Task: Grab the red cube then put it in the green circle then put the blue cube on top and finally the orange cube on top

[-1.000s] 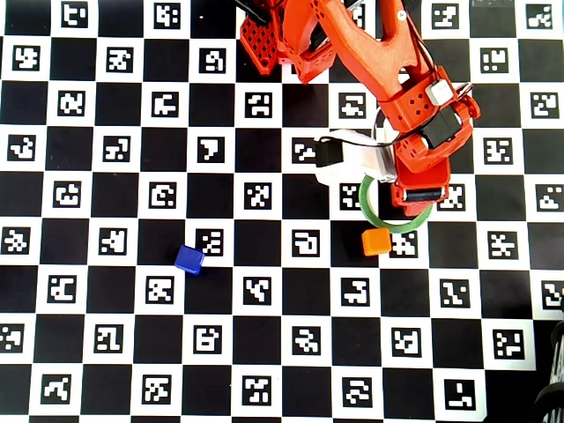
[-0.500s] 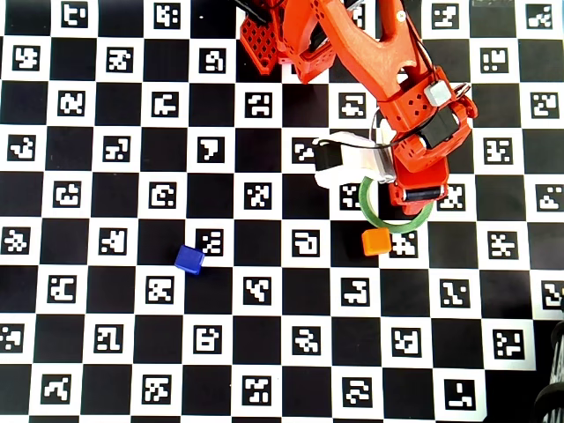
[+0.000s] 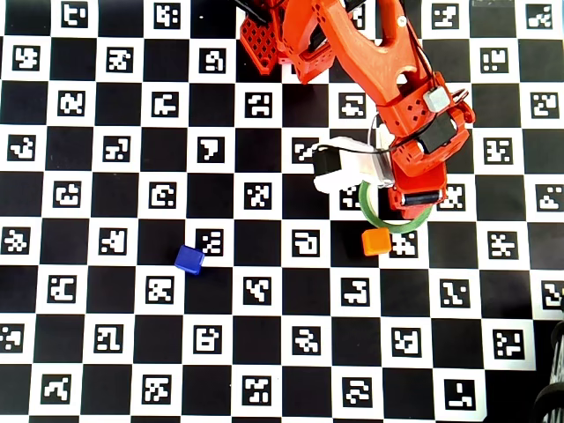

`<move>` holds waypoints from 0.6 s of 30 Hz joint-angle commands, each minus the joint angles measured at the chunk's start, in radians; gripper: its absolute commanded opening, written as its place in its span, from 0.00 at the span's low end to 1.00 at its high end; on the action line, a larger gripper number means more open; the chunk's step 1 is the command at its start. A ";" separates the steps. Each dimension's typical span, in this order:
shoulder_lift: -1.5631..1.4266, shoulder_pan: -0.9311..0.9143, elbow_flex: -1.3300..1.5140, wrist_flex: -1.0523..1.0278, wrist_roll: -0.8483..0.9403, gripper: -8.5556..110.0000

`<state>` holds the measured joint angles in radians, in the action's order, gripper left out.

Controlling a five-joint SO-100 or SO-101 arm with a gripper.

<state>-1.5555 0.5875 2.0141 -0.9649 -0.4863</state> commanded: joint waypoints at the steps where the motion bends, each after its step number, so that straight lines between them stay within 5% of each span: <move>1: -0.018 -0.006 -0.003 -0.003 0.011 0.15; 18: -0.034 0.002 0.026 0.008 -0.008 0.19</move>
<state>-1.5570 0.5875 2.0433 -0.9572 -0.4893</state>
